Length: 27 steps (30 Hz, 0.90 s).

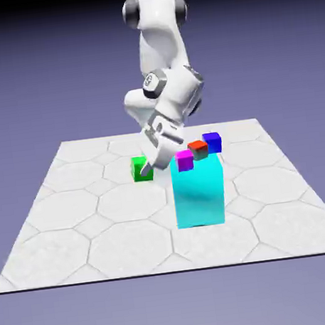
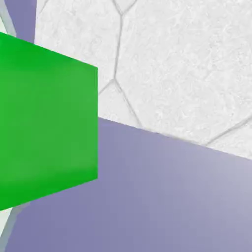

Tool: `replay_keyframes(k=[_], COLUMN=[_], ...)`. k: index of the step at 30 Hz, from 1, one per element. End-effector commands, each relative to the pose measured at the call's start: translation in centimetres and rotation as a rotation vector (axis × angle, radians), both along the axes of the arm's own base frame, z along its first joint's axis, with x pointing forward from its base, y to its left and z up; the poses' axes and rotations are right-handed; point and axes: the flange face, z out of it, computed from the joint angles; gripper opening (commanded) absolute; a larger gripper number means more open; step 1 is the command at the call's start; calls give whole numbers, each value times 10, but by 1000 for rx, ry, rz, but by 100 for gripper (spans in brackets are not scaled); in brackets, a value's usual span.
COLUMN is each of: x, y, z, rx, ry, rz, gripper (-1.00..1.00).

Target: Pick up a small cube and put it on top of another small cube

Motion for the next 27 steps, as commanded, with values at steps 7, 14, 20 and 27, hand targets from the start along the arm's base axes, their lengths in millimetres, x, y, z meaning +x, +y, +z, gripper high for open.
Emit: replay_keyframes(k=[7,14,20,27], x=[-49,-101,-142,-179], y=[35,78,117,158], z=[50,71,67,40], rx=[12,46,85,137], ry=[-1,15,38,72], rz=[-76,-123,-139,-132], gripper=[-100,-100,-100,-100])
